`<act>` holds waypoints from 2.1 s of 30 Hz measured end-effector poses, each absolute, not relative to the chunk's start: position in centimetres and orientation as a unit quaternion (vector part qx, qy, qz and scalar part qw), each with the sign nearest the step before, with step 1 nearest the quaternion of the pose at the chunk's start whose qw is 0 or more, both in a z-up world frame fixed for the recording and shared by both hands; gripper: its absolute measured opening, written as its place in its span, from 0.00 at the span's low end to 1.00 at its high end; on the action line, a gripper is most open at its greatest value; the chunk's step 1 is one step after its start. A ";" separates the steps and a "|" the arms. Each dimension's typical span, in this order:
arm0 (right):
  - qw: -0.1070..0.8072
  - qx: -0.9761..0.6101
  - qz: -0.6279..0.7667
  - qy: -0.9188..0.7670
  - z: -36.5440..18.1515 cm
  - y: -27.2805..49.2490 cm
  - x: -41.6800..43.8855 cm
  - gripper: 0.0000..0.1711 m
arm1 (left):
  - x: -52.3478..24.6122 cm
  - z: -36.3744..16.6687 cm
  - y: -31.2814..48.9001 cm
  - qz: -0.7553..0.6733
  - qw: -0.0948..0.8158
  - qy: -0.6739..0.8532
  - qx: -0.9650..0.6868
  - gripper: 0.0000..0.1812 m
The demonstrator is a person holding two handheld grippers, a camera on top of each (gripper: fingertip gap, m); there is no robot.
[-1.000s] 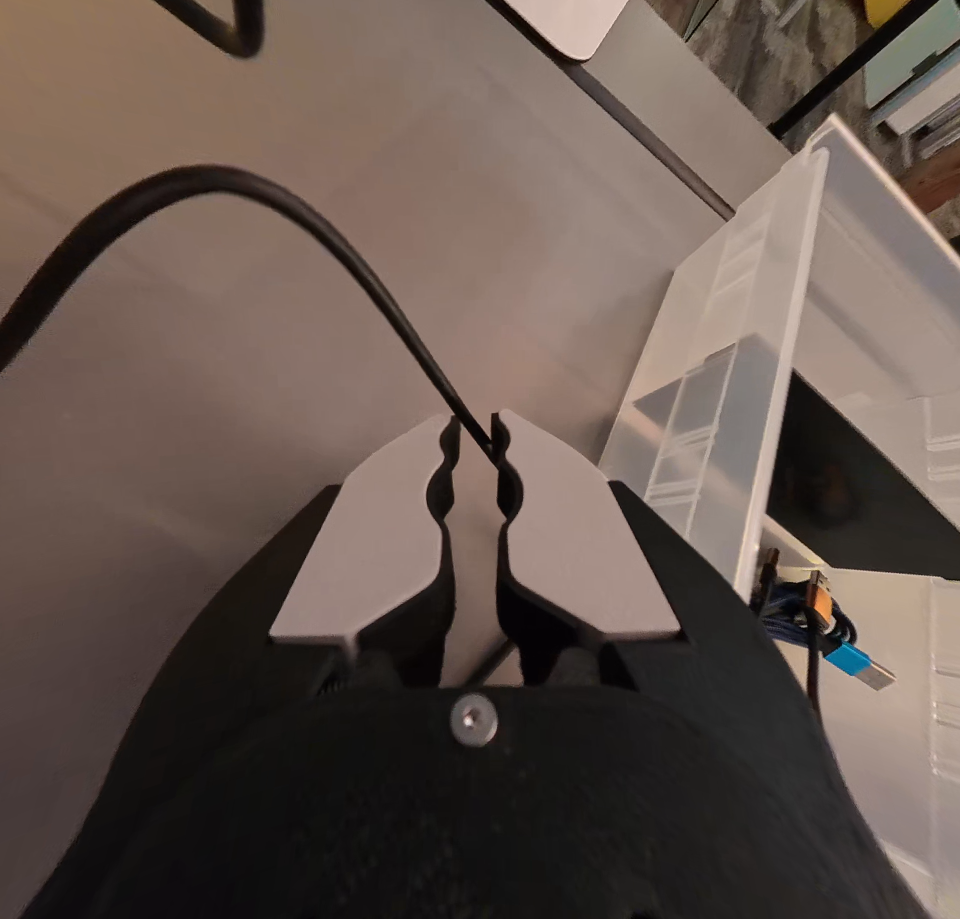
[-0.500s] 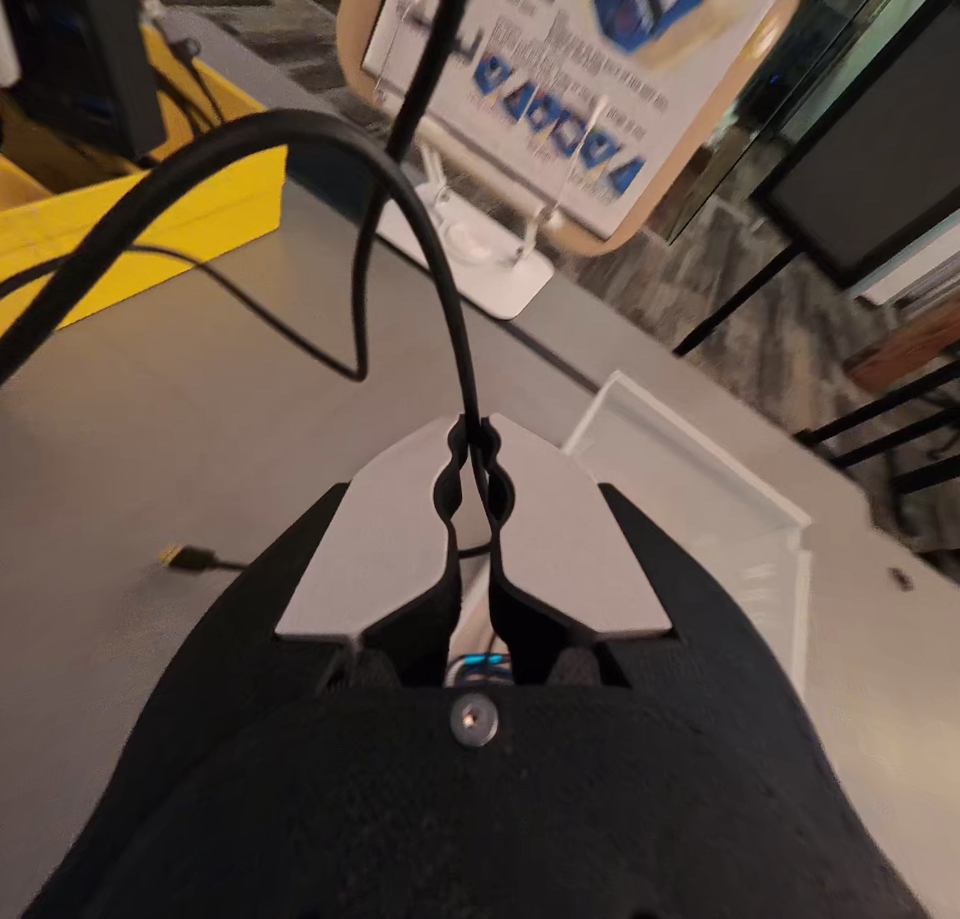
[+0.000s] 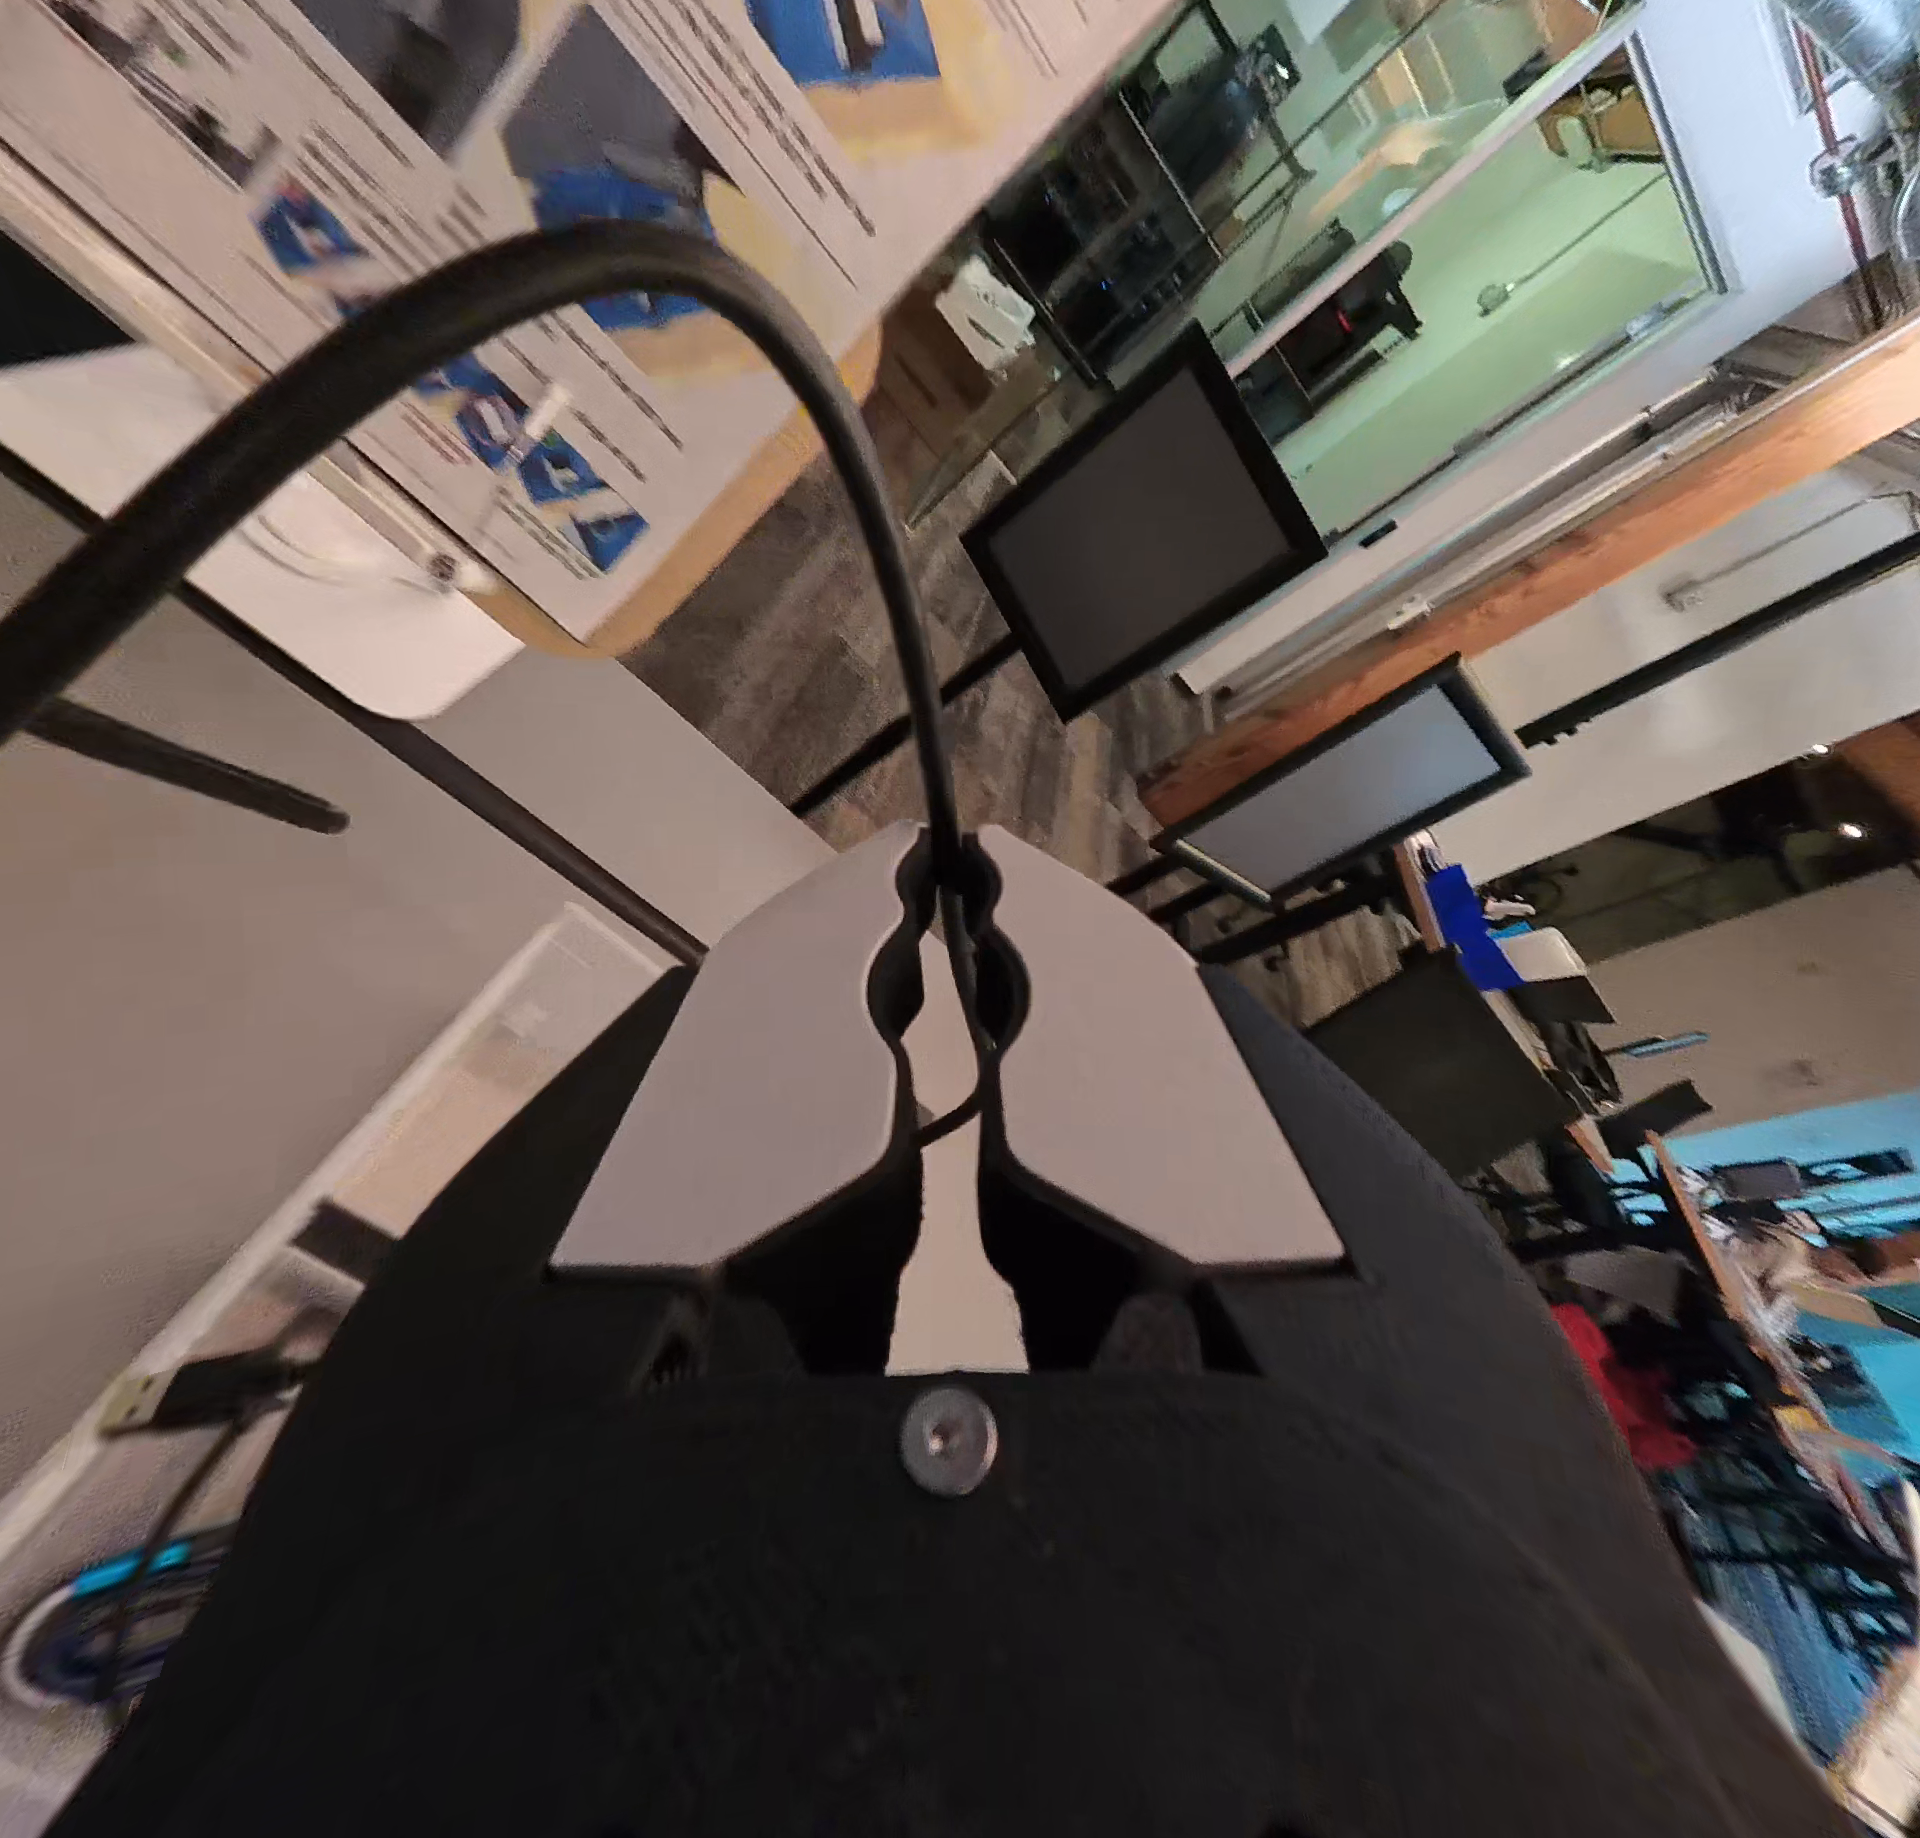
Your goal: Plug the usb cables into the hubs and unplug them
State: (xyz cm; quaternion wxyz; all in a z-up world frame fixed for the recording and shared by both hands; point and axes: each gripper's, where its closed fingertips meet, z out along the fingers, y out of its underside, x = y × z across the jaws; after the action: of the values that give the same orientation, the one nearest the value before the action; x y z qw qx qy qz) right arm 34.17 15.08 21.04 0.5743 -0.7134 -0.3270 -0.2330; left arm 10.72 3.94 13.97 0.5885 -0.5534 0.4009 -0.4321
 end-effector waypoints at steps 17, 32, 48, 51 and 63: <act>0.335 -0.870 -0.093 -0.350 -2.2 19.7 42.2 0.04 | 15.1 7.7 5.8 -0.407 0.532 0.428 -0.607 0.14; 0.264 -0.910 0.168 -0.273 -9.0 20.2 41.5 0.18 | 20.6 15.0 7.3 -0.373 0.549 0.477 -0.576 0.14; 0.628 -0.666 0.291 -0.277 11.1 15.9 40.9 0.28 | 31.7 19.0 13.2 -0.357 0.535 0.518 -0.563 0.14; 0.668 -0.597 0.337 -0.289 13.6 15.0 38.7 0.29 | 32.8 19.4 12.9 -0.357 0.537 0.522 -0.558 0.14; 0.655 -0.544 0.401 -0.338 13.1 12.4 40.2 0.23 | 33.1 20.8 13.6 -0.339 0.539 0.524 -0.565 0.14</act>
State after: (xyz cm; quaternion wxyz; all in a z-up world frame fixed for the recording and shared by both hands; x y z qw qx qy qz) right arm 40.19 12.39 13.07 0.6546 -0.5444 -0.3381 0.4010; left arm 33.10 13.62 20.76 0.5392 -0.5651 0.5243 -0.3392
